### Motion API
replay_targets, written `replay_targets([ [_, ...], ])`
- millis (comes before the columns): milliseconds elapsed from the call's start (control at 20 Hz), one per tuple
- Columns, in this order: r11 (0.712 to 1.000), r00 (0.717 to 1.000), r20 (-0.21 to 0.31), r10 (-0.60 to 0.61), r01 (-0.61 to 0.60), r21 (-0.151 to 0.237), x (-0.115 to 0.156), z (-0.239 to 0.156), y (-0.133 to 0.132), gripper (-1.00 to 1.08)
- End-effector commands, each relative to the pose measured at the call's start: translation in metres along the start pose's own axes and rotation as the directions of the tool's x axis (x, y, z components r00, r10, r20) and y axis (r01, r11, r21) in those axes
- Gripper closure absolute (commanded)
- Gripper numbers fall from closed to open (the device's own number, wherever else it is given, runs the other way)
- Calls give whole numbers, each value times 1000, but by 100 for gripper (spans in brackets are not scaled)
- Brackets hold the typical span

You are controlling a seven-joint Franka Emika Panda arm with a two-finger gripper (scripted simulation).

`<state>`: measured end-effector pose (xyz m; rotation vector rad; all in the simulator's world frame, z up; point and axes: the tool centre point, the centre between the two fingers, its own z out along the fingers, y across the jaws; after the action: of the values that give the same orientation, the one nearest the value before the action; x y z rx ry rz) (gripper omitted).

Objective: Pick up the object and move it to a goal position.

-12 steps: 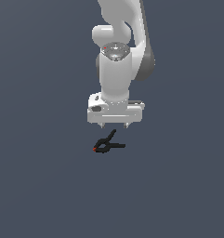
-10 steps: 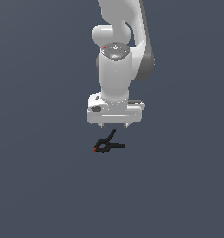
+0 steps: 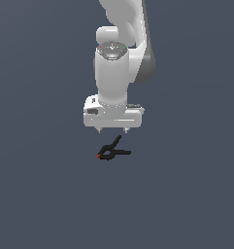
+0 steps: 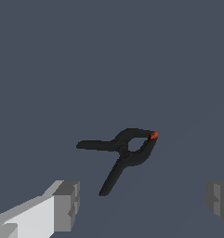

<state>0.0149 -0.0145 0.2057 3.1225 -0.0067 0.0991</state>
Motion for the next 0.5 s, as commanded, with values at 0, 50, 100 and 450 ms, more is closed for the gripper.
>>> replay_targets([
  [0, 1000, 1000, 0, 6, -6, -4, 0, -1, 4, -92],
  [50, 1000, 1000, 0, 6, -6, -4, 0, -1, 4, -92],
  [100, 1000, 1000, 0, 5, -5, -3, 0, 0, 3, -92],
  [450, 1000, 1000, 0, 9, -9, -3, 0, 0, 3, -92],
])
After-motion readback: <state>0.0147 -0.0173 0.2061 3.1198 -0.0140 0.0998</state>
